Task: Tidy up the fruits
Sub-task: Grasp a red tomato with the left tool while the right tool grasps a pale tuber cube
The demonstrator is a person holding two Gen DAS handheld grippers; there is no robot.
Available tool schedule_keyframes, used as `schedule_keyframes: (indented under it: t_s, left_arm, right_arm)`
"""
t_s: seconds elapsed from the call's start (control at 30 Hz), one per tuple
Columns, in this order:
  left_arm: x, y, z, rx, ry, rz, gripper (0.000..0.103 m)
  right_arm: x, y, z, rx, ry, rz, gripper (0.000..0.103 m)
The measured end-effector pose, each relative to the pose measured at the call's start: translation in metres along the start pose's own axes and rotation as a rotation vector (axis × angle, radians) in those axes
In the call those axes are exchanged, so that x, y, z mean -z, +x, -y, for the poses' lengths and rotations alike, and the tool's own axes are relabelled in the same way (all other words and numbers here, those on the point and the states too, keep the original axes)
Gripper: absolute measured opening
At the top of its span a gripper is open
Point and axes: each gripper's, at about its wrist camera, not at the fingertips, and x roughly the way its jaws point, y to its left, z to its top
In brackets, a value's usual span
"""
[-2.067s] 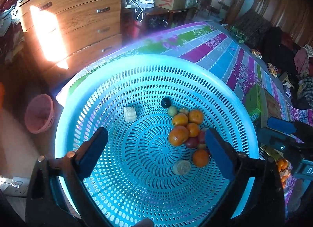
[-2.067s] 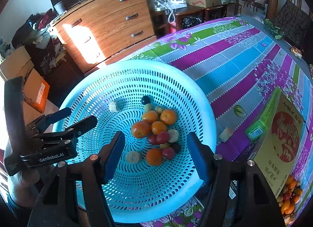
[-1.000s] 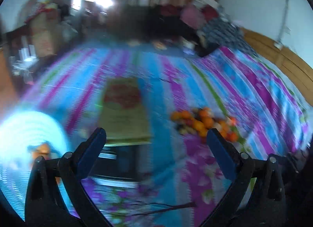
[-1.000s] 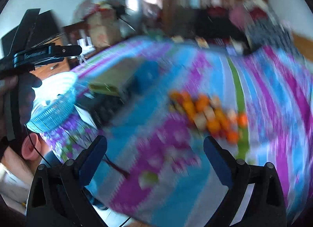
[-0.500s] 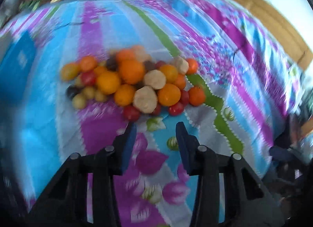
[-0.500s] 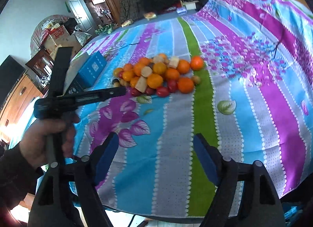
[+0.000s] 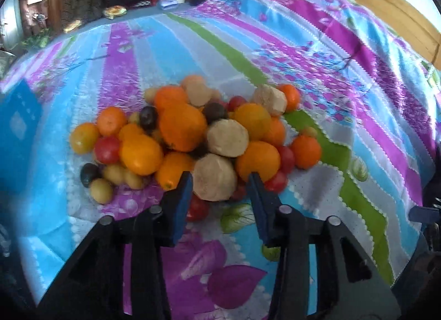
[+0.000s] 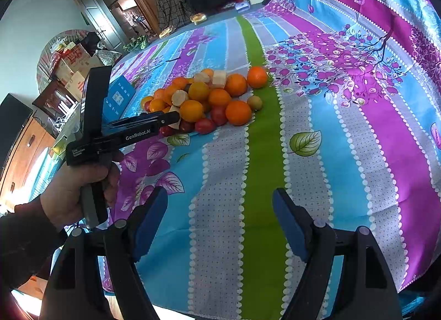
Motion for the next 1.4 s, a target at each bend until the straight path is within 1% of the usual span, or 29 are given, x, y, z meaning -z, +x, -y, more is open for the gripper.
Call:
schedule_keyframes:
  t_s: [0.03,0.07,0.1,0.13,0.17,0.2,0.27,0.33,0.4,0.47,0.57,0.63,0.67,0.77,0.83,0.9,1.07,1.2,1.23,1.27,1.33,1.4]
  left_arm:
    - [0.002,0.000,0.007,0.056,0.029,-0.022,0.054]
    - [0.005,-0.005,0.018,0.163,0.083,-0.043,0.054]
    - [0.009,-0.011,0.026,0.289,0.114,-0.077,0.039]
    - [0.013,-0.016,0.027,0.332,0.116,-0.087,0.035]
    - [0.017,-0.022,0.023,0.344,0.085,-0.075,0.037]
    - [0.021,-0.026,0.015,0.344,0.029,-0.066,0.036]
    - [0.031,-0.028,-0.008,0.317,-0.100,-0.062,0.036]
    - [0.041,-0.031,-0.019,0.279,-0.143,-0.052,0.036]
    - [0.049,-0.035,-0.022,0.241,-0.150,-0.046,0.037]
    - [0.049,-0.035,-0.020,0.200,-0.134,-0.041,0.037]
    - [0.039,-0.036,-0.022,0.125,-0.143,0.005,0.037]
    - [0.031,-0.033,-0.028,0.104,-0.181,0.027,0.037]
    - [0.026,-0.027,-0.031,0.084,-0.194,0.025,0.037]
    - [0.017,-0.007,-0.034,0.022,-0.186,-0.017,0.035]
    - [0.015,0.003,-0.037,0.004,-0.198,-0.040,0.035]
    - [0.014,0.008,-0.037,0.000,-0.198,-0.039,0.035]
    - [0.014,0.018,-0.035,-0.022,-0.162,-0.051,0.035]
    - [0.016,0.017,-0.034,-0.043,-0.139,-0.035,0.034]
    - [0.017,0.015,-0.032,-0.052,-0.130,-0.032,0.032]
    - [0.018,0.012,-0.031,-0.057,-0.126,-0.028,0.027]
    - [0.019,-0.001,-0.029,-0.063,-0.128,-0.006,0.027]
    - [0.022,-0.013,-0.030,-0.061,-0.135,0.016,0.027]
  right_arm:
    - [0.000,0.000,-0.001,0.000,-0.003,0.000,0.082]
    - [0.000,0.000,-0.001,0.003,-0.005,0.002,0.082]
    - [0.000,-0.001,-0.001,0.003,-0.005,0.005,0.082]
    - [0.000,-0.001,-0.001,0.002,-0.006,0.007,0.082]
    - [0.001,-0.002,-0.001,0.005,-0.009,0.010,0.082]
    - [0.001,-0.003,0.000,0.009,-0.010,0.013,0.082]
    - [0.002,-0.003,0.002,0.008,-0.003,0.012,0.082]
    - [0.004,0.000,0.004,0.002,0.003,0.000,0.082]
    - [0.006,0.002,0.003,-0.007,-0.002,-0.007,0.082]
    - [0.007,0.005,-0.001,-0.018,-0.019,-0.016,0.082]
    - [0.007,0.008,-0.007,-0.024,-0.043,-0.022,0.080]
    - [0.007,0.010,-0.011,-0.032,-0.052,-0.025,0.077]
    - [0.006,0.010,-0.013,-0.035,-0.057,-0.026,0.077]
    - [0.006,0.012,-0.015,-0.034,-0.065,-0.028,0.077]
    - [0.006,0.014,-0.014,-0.033,-0.061,-0.034,0.077]
    - [0.007,0.014,-0.012,-0.031,-0.058,-0.034,0.077]
    - [0.009,0.020,-0.009,-0.042,-0.056,-0.055,0.073]
    - [0.006,0.027,-0.013,-0.062,-0.061,-0.054,0.071]
    - [0.004,0.029,-0.016,-0.070,-0.064,-0.050,0.070]
    - [0.001,0.032,-0.019,-0.085,-0.066,-0.044,0.068]
    - [-0.006,0.043,-0.028,-0.111,-0.084,-0.038,0.056]
    - [-0.015,0.055,-0.037,-0.131,-0.106,-0.038,0.054]
